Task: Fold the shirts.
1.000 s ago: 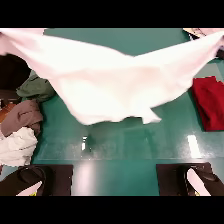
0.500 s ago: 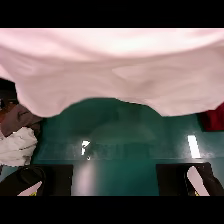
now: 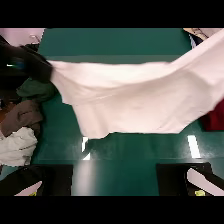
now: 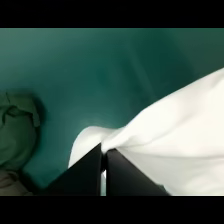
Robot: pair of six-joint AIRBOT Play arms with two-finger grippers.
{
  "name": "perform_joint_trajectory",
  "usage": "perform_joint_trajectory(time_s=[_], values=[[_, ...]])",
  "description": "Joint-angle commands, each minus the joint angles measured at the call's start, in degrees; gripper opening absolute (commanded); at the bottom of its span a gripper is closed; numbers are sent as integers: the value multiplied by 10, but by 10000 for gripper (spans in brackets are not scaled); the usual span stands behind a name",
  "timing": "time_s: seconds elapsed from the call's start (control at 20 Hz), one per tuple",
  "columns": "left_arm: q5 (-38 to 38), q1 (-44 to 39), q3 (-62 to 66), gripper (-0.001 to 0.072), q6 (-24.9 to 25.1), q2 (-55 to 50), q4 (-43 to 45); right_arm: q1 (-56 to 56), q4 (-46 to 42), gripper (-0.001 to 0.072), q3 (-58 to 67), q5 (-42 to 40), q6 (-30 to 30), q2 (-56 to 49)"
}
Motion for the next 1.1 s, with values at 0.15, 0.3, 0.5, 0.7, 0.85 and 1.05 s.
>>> perform_joint_trajectory(time_s=[0.15,0.3,0.5,0.7,0.85,1.05], values=[[192,154,-79,20,-24,-167,-72,174,-189,18,-104,-154,33,-148],[241,193,-79,21,28,-213,-163,187,-194,20,-105,-244,77,-201],[258,212,-79,353,35,-238,-169,173,-188,279,-105,-262,99,-236],[177,268,-50,504,35,-238,-174,141,-188,350,-105,-176,87,-222],[54,336,-51,504,101,-238,-262,112,-117,308,-116,-47,5,-200],[14,420,-137,504,141,-238,-336,71,-22,308,-236,19,-35,-147]])
